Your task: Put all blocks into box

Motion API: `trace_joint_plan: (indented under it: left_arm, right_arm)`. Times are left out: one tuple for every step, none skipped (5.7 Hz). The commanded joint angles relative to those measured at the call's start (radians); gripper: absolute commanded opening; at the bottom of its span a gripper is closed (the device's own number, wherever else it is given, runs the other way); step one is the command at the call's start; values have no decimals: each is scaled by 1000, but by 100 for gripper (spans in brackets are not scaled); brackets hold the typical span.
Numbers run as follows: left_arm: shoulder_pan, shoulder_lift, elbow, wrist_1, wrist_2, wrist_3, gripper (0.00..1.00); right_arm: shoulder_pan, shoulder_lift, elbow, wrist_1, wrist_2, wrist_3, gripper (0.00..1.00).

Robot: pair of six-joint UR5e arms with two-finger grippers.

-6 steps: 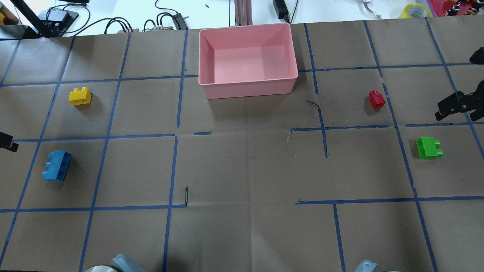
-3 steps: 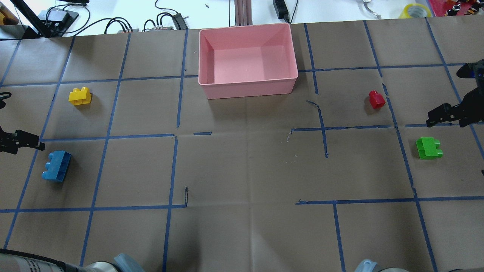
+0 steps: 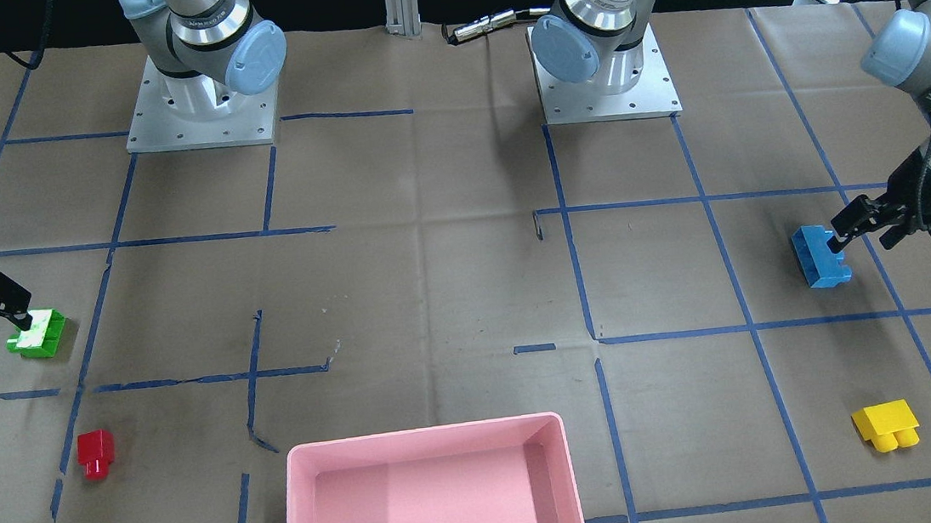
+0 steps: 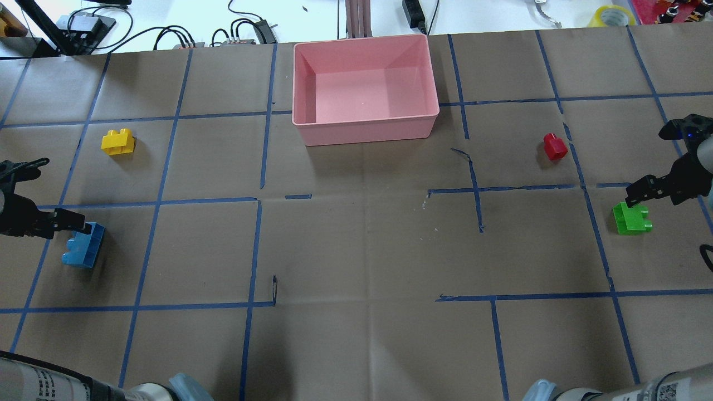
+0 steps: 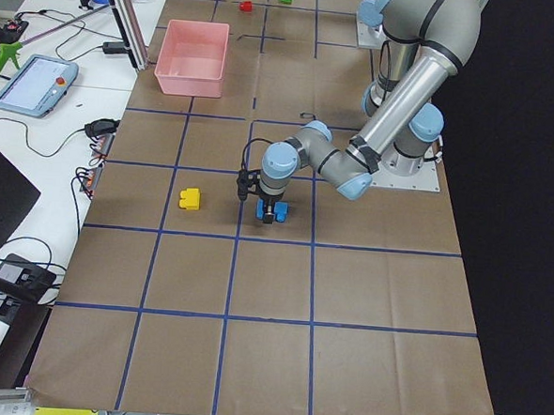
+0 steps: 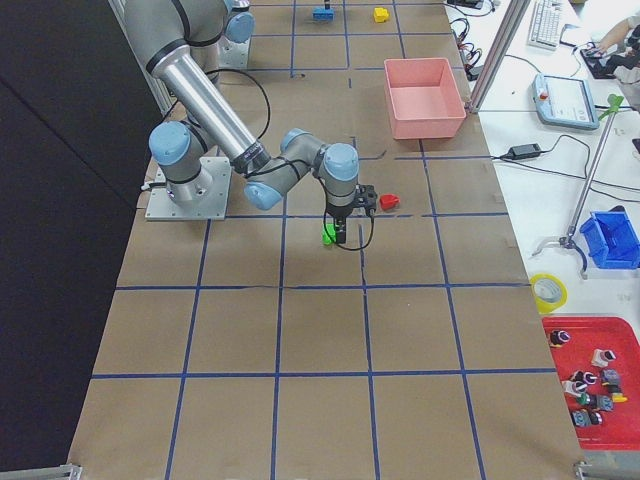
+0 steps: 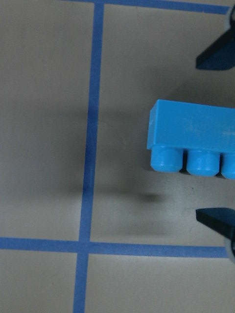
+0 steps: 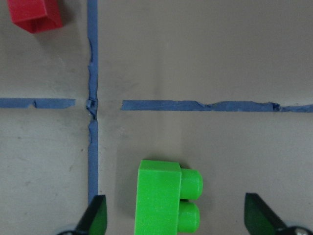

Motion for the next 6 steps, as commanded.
trace_joint_plan:
  left_arm:
    - [-1,-63,-22,110,6,14,99]
    - [-1,-48,-25,109,7,14,99]
    - [-2,-43,-25,107,7,17,99]
    - [-2,-41,-25,106,7,25,97]
    - [-2,-41,-27,103,6,27,89]
    - [-2,-41,-29,98,4,28,82]
  right_arm:
    - [-1,12,12,-6,-6,3,99]
    - [-1,24,26,-46,-4,4,99]
    - [-1,41,43,-81,-5,4,99]
    - [-1,41,46,-80,-7,4,99]
    - [-1,41,61,-81,-9,4,99]
    - [-1,39,63,-83,-9,4,99]
